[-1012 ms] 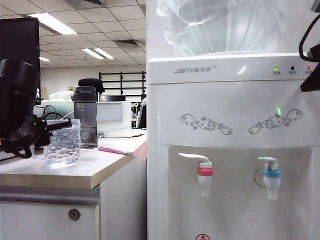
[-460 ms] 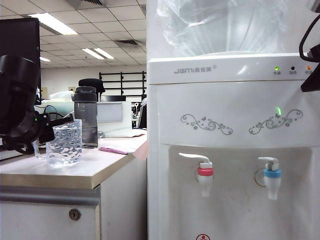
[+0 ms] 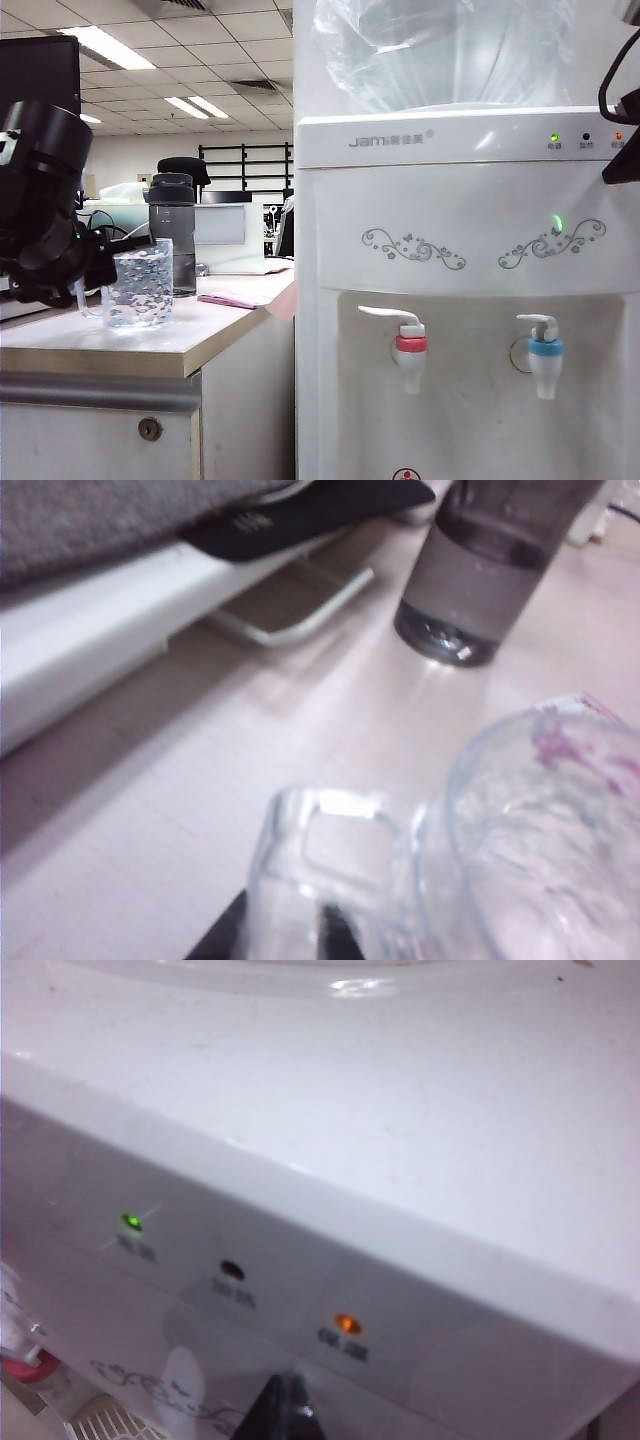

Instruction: Pick up the plastic mug from the left desk, go to the cold water outlet of the water dispenser, press the vertical switch to get some water, then put the mug back on the desk.

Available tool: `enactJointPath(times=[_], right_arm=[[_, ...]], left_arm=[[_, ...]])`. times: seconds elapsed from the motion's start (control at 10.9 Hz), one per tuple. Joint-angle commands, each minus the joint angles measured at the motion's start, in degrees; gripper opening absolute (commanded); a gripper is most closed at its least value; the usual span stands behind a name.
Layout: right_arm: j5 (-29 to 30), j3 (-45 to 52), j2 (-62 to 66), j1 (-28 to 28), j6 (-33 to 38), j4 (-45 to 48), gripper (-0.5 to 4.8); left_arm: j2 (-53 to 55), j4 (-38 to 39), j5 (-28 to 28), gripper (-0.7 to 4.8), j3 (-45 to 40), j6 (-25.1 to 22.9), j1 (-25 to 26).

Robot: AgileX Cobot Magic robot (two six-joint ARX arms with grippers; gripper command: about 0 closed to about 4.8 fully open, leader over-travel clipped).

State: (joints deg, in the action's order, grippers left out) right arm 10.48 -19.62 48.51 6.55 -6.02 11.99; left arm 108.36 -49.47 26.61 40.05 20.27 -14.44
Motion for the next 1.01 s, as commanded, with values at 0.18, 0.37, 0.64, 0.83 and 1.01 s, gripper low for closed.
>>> enactJointPath(times=[0.18,0.37,0.64,0.83,1.01], right_arm=[[-4.2,-0.59,0.15,-0.52,0.0,3.21,-0.01],[-4.22,-0.59,0.15,-0.55,0.0,3.23,-0.01],[-4.17,-0.59,0.17,-0.5,0.0,3.23,-0.01],[-4.37,-0.59,0.28,-0.52,0.0,3.21,-0.01],[-4.35,-0.59,0.28,-0.5,0.0,3.23,-0.01]], left_arm=[[-4.0,-0.35,0.39,0.89,-5.31,0.33,-1.29],[-8.66,-0.33,-1.42,0.88,-9.09,0.28,-1.79],[-20.28,-0.31,-0.74,0.49,-14.95,-0.33,-3.76],[-31.63,-0.22,-10.99,-0.08,-15.61,-6.47,-4.35],[-48.68,8.02,-13.66,-0.08,-20.55,-14.53,-4.74]])
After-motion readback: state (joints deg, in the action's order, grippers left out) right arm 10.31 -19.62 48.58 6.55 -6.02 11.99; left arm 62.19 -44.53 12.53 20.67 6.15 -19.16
